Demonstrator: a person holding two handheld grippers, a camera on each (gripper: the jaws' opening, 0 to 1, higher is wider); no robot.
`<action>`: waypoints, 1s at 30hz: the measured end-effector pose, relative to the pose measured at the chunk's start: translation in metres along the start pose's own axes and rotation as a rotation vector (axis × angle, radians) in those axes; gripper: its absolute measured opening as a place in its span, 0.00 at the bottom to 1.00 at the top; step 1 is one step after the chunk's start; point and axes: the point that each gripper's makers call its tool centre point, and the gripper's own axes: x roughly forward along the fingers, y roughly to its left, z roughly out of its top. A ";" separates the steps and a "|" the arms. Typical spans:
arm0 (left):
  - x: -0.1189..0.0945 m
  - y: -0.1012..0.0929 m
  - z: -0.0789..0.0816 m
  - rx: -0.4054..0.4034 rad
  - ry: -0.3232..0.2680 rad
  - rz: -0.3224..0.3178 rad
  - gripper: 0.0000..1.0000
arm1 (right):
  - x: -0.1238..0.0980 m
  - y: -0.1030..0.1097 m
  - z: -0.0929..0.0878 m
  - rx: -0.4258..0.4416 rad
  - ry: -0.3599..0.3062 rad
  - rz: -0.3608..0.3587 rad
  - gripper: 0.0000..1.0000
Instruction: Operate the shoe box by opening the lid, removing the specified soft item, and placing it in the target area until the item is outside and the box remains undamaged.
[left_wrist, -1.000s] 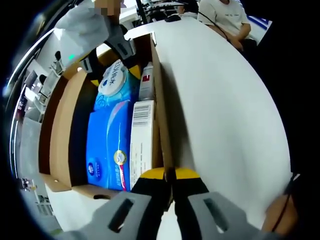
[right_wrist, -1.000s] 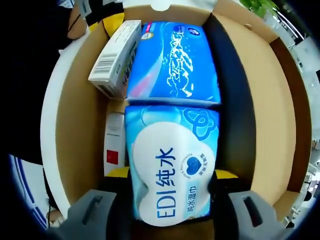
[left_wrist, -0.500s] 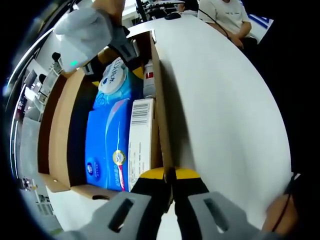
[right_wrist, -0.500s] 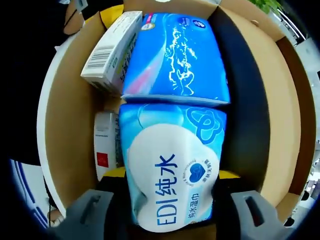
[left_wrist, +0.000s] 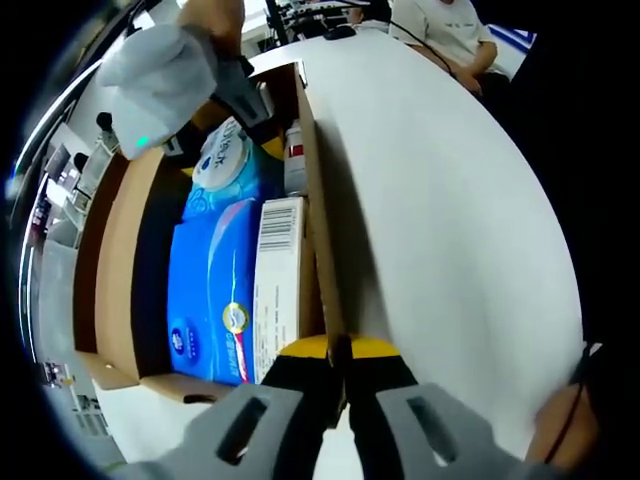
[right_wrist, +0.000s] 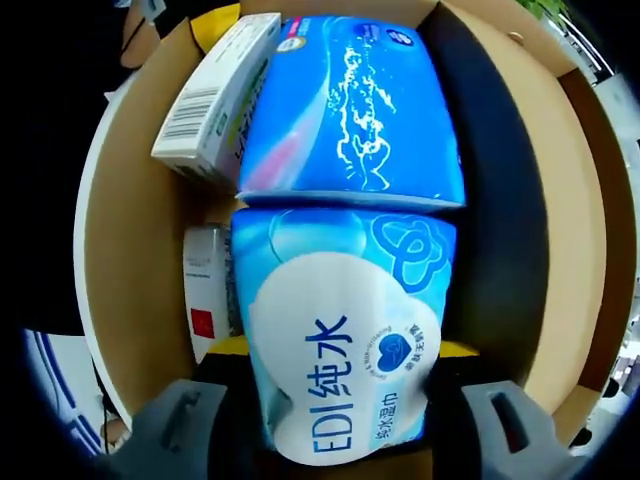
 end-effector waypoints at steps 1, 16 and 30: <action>0.000 0.000 0.000 0.002 0.000 0.000 0.03 | 0.000 0.000 0.000 0.001 0.001 -0.002 0.68; 0.001 0.004 -0.001 0.001 -0.004 -0.002 0.03 | -0.001 0.009 0.002 -0.003 0.021 0.018 0.68; 0.001 0.004 -0.001 0.001 -0.005 -0.002 0.03 | -0.002 0.011 -0.002 0.023 0.088 0.001 0.68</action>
